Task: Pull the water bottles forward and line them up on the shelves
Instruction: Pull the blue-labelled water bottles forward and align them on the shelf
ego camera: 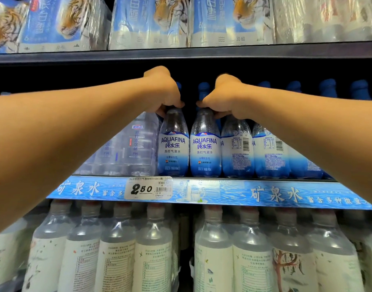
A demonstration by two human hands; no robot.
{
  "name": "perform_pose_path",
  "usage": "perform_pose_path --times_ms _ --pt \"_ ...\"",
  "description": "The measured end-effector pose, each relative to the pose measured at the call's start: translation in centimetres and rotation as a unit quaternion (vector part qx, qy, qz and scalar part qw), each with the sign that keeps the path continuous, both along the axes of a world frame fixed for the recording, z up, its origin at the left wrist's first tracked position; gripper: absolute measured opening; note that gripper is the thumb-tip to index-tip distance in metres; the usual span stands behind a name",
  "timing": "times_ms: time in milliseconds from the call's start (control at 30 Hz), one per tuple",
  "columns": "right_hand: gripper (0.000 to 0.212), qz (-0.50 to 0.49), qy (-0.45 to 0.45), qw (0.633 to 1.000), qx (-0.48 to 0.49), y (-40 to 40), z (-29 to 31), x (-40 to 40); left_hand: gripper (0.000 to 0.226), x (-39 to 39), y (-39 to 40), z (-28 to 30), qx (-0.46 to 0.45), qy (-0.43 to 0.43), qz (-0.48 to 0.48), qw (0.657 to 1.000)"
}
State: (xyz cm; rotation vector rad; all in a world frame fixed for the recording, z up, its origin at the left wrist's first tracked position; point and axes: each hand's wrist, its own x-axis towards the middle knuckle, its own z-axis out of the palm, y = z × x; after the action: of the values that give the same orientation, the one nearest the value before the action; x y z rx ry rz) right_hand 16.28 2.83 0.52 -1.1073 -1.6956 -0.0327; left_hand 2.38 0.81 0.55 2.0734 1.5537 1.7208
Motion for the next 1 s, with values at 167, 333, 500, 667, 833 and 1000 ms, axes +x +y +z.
perform_pose_path --times_ms 167,333,500,667,833,1000 --pt "0.023 0.008 -0.006 1.000 -0.008 0.03 -0.02 -0.36 0.034 0.23 -0.13 -0.36 0.019 0.006 0.018 1.000" --pt "0.021 0.033 0.002 0.999 -0.017 -0.21 0.02 -0.04 0.032 0.16 -0.14 -0.26 0.003 0.015 0.008 1.000" --pt "0.020 0.033 -0.002 0.999 -0.014 -0.46 0.09 -0.21 0.032 0.08 -0.12 -0.30 0.002 0.020 0.012 1.000" --pt "0.020 0.026 -0.008 1.000 -0.005 -0.32 -0.13 -0.31 0.033 -0.09 0.21 -0.14 0.001 0.013 -0.003 1.000" --pt "0.022 0.006 -0.004 1.000 0.013 -0.15 -0.47 -0.28 0.033 -0.13 0.08 -0.01 -0.007 0.006 -0.026 1.000" --pt "0.025 -0.016 -0.001 1.000 0.015 -0.02 -0.57 -0.43 0.034 -0.16 0.05 -0.11 -0.006 0.003 -0.029 1.000"
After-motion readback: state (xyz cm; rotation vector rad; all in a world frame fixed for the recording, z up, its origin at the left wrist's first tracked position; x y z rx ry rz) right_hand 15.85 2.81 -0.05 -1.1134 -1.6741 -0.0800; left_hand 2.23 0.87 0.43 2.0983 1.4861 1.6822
